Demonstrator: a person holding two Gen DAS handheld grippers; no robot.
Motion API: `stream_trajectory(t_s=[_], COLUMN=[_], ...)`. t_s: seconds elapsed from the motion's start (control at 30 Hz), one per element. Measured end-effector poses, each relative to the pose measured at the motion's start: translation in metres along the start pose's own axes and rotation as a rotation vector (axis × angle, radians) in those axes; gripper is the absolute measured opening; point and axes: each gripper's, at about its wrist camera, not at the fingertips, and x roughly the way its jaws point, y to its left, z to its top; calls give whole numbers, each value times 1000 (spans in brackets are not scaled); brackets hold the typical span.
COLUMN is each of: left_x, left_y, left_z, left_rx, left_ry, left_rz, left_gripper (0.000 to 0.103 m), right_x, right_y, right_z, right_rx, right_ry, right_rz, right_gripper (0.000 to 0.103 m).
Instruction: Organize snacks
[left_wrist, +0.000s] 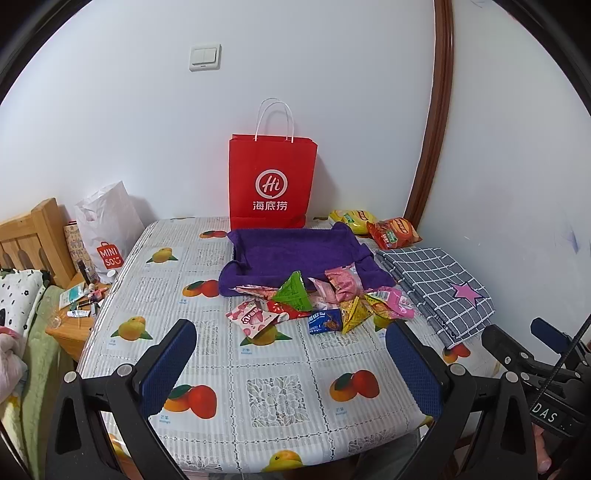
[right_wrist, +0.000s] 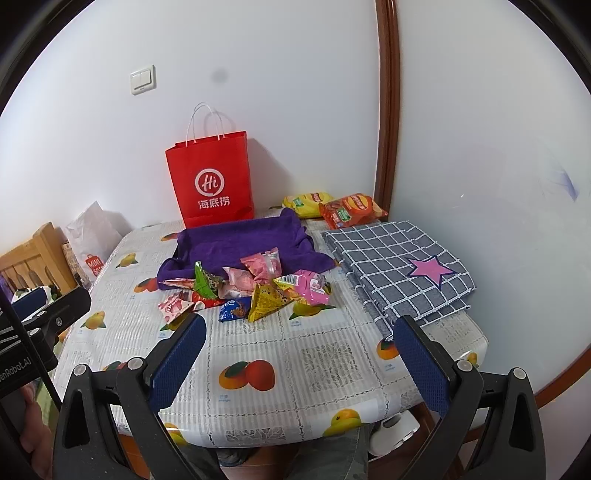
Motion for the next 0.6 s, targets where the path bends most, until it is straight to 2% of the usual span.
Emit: stream_trajectory(t_s=[0.6], left_x=[-1], left_y=[-1], left_z=[1], left_rx=[2], left_ry=[-1], left_rz=[0], left_gripper=[103], right_x=[-3], right_y=[0], right_z=[-1], right_rx=[0], right_ry=[-10], right_rz=[11], right_gripper=[100])
